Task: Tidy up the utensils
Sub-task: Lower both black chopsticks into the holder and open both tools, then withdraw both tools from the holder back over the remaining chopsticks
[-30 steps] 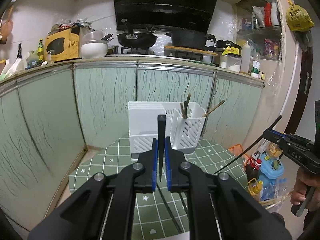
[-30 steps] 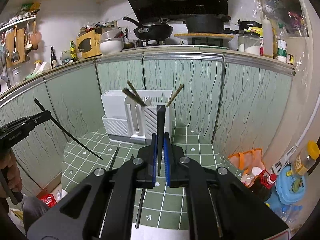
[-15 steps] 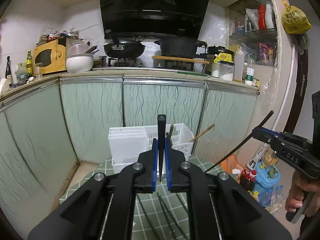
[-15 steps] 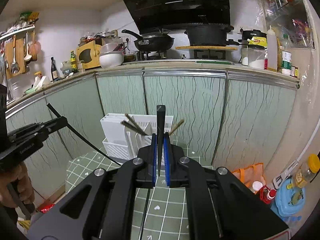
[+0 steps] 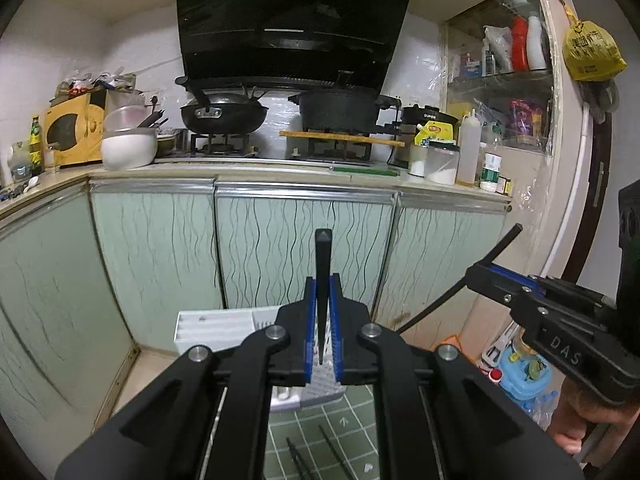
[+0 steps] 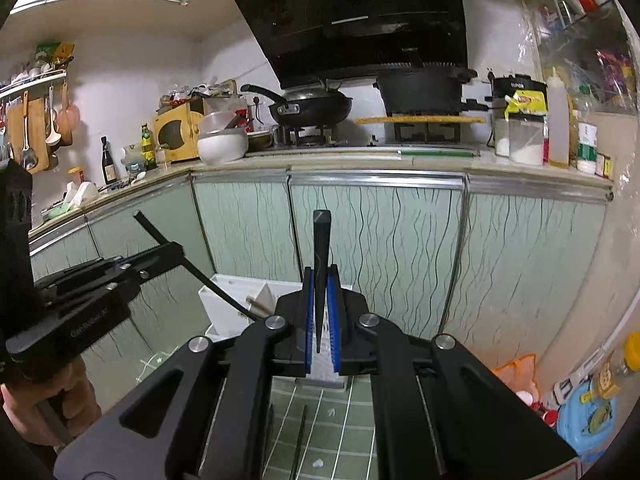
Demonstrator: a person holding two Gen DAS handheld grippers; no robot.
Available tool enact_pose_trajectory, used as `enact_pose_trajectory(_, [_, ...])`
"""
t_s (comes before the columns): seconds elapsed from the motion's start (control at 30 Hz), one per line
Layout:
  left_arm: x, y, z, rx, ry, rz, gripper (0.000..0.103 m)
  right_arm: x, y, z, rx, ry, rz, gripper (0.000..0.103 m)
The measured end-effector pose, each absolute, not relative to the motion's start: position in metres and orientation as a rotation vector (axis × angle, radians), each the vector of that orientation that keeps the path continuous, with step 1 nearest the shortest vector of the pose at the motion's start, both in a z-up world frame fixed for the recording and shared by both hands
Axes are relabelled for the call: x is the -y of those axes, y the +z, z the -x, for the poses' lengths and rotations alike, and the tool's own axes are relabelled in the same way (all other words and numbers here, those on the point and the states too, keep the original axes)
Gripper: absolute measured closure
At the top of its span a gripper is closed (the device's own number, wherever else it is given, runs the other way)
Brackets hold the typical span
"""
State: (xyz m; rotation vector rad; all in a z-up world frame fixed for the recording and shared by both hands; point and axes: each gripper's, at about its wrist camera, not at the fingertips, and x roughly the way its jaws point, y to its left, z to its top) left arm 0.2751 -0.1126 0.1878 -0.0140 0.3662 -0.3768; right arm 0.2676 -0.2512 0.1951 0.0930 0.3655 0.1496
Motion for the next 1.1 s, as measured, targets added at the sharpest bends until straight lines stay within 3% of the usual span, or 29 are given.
enact_pose_trajectory(0.53, [0.128, 0.159, -0.346, -0.44, -0.434, -0.014, 0.096, 0.256, 0.165, -0.343, -0.432, 0.148, -0.061, 0.097])
enact_pose_trajectory(0.57, [0.129, 0.155, -0.349, -0.444, -0.438, -0.027, 0.095, 0.256, 0.16, -0.347, -0.437, 0.141, -0.052, 0.091])
enact_pose_trajectory(0.6, [0.132, 0.152, -0.35, -0.446, -0.439, -0.045, 0.079, 0.257, 0.156, -0.348, -0.442, 0.139, -0.052, 0.064])
enact_pose_trajectory(0.63, [0.133, 0.149, -0.349, -0.44, -0.427, -0.07, 0.063, 0.26, 0.154, -0.348, -0.436, 0.139, -0.06, 0.05])
enact_pose_trajectory(0.67, [0.131, 0.148, -0.347, -0.42, -0.386, -0.085, 0.038, 0.263, 0.153, -0.346, -0.422, 0.124, -0.067, 0.035])
enact_pose_trajectory(0.7, [0.129, 0.148, -0.346, -0.403, -0.355, -0.087, 0.023, 0.266, 0.152, -0.345, -0.415, 0.111, -0.073, 0.026])
enact_pose_trajectory(0.77, [0.117, 0.148, -0.343, -0.381, -0.346, -0.05, 0.011, 0.274, 0.152, -0.341, -0.402, 0.099, -0.083, 0.009])
enact_pose_trajectory(1.1, [0.1, 0.155, -0.322, -0.361, -0.302, -0.052, 0.005, 0.274, 0.158, -0.314, -0.388, 0.089, -0.035, 0.008])
